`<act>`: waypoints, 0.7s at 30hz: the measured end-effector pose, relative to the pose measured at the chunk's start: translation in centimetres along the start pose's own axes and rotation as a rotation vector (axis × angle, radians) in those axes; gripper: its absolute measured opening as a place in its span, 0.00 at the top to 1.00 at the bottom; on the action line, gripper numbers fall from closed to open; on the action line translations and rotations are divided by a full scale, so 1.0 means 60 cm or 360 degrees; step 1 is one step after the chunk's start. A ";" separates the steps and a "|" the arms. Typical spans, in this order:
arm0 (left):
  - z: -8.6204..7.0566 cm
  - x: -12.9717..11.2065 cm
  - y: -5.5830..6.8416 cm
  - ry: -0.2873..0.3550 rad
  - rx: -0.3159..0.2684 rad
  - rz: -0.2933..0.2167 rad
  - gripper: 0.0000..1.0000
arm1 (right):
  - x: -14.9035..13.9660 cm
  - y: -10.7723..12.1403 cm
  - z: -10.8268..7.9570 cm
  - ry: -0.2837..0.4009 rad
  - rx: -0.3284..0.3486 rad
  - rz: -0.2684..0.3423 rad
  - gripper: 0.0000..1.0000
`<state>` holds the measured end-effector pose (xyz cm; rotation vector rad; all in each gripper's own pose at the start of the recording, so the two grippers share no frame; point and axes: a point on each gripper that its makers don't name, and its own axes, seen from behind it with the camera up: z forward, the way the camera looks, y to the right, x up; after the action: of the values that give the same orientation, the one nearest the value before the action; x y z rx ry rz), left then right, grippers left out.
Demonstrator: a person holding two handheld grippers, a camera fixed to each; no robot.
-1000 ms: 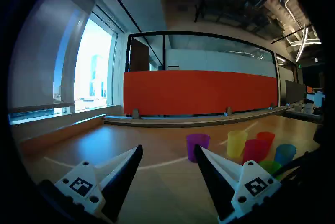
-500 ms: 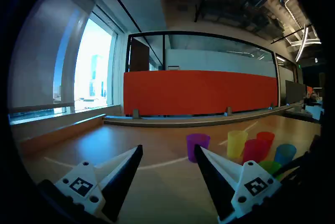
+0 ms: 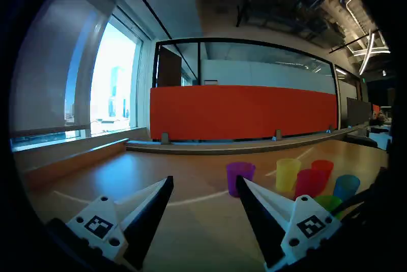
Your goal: Pour water
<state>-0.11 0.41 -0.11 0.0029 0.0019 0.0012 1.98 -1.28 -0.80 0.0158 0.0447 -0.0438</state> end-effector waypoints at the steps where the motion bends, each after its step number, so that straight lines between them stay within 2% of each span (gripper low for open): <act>1: 0.000 0.000 0.000 0.0000 0.0000 0.0000 0.10 | -0.001 0.001 0.000 -0.0003 -0.0002 0.0001 0.01; 21: -0.001 0.000 0.000 0.0000 0.0000 0.0000 0.10 | -0.030 0.014 0.009 -0.0074 -0.0010 0.0073 0.01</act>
<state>-0.09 0.38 -0.15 0.0028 0.0018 0.0013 0.22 -0.35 -0.19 0.0092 -0.0018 0.0019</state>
